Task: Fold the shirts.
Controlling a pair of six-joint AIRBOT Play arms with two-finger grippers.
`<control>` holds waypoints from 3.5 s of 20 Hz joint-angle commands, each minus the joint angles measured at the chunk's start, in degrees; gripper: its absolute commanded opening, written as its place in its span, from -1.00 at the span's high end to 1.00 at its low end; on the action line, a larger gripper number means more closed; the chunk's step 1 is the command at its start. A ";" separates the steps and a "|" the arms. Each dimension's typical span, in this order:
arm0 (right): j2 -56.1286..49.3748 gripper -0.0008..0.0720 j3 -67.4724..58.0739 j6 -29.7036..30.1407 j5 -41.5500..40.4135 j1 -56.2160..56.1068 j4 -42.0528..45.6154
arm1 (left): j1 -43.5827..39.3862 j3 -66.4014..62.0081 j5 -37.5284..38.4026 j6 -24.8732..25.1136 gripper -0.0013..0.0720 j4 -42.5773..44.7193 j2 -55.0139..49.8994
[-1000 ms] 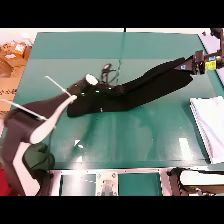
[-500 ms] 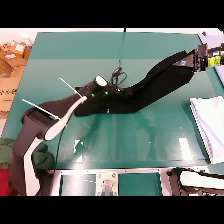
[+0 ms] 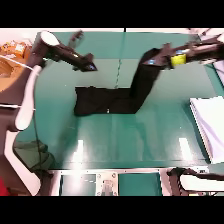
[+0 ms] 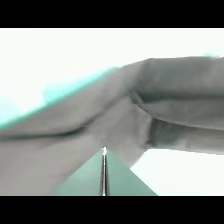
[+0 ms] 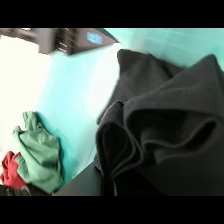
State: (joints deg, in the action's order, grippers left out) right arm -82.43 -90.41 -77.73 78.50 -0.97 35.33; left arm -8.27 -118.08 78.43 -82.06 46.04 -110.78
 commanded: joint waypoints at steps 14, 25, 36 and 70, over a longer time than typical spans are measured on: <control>-28.52 -0.30 -0.92 0.35 -47.30 -35.28 -7.23 | 15.89 -1.14 9.42 2.14 0.91 3.58 6.03; -20.48 0.57 4.79 2.75 -9.62 2.56 2.51 | 15.89 -1.14 8.00 2.40 0.91 8.09 6.03; -21.84 -0.43 17.55 4.87 -19.78 -4.76 -0.02 | 15.89 -1.14 6.12 2.38 0.91 12.68 6.03; 2.80 0.94 -1.03 -8.41 9.97 68.46 2.91 | 15.89 -1.14 9.03 1.53 0.91 12.66 6.03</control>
State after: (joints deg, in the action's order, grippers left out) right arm -79.75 -91.37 -83.77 83.00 64.10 38.15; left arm 7.60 -119.20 86.67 -80.55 58.70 -104.79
